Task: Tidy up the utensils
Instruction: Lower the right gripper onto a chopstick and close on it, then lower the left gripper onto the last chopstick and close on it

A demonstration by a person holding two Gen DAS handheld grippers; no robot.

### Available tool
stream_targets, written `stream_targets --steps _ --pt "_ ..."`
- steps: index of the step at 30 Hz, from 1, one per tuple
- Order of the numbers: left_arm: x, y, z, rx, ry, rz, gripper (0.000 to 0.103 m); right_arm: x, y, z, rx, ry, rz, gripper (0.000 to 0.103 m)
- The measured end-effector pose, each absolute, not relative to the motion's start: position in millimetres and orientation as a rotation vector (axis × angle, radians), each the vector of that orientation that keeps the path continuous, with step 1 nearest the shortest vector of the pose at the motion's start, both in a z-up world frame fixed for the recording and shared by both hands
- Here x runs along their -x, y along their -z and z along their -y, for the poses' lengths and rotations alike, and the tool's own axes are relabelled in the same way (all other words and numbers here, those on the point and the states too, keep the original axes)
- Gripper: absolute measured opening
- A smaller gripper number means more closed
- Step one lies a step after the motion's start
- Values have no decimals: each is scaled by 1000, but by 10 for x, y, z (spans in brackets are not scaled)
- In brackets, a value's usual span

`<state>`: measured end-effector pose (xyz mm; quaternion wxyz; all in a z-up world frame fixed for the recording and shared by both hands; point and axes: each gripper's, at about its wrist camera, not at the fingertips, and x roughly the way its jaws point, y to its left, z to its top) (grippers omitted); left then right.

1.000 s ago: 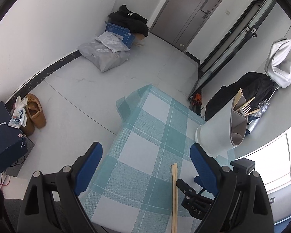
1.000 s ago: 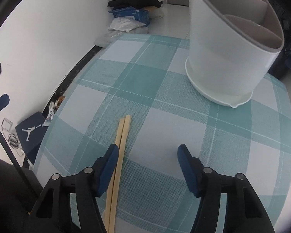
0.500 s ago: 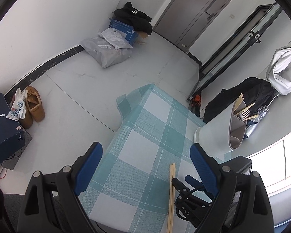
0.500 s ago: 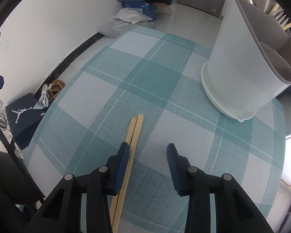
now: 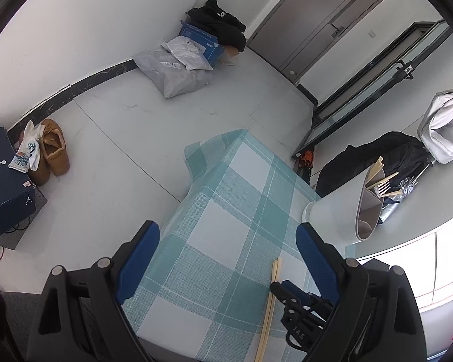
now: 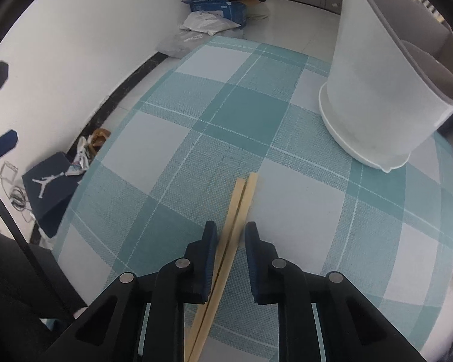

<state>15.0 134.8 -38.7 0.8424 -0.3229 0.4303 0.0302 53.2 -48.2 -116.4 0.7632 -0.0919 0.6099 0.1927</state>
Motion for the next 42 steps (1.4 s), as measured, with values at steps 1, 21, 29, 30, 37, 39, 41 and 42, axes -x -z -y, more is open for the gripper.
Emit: stream_targets --steps 1,21,29,30,37,39,41,42 --pt "-149 388 -1348 683 -64 -909 90 -533 1147 496 204 -410 -1316 19" --pt "-144 438 -1424 752 -65 -934 90 -612 1234 509 359 -471 -1359 5" --pt "-147 437 -1422 736 -93 -929 90 -470 1181 686 473 -542 -1399 5" --pt "-150 447 -1429 734 -99 -931 90 -498 1190 680 469 -534 -1400 6" --pt "-163 497 -1415 642 -138 -959 90 -638 1206 525 442 -518 -1361 17" --pt "-183 528 -1372 590 -161 -978 90 -665 1208 494 445 -524 -1356 14" --pt "-199 556 -1328 525 -214 -991 90 -695 1206 507 428 -532 -1367 6" --pt "-202 565 -1309 491 -238 -994 90 -709 1207 520 402 -537 -1374 6"
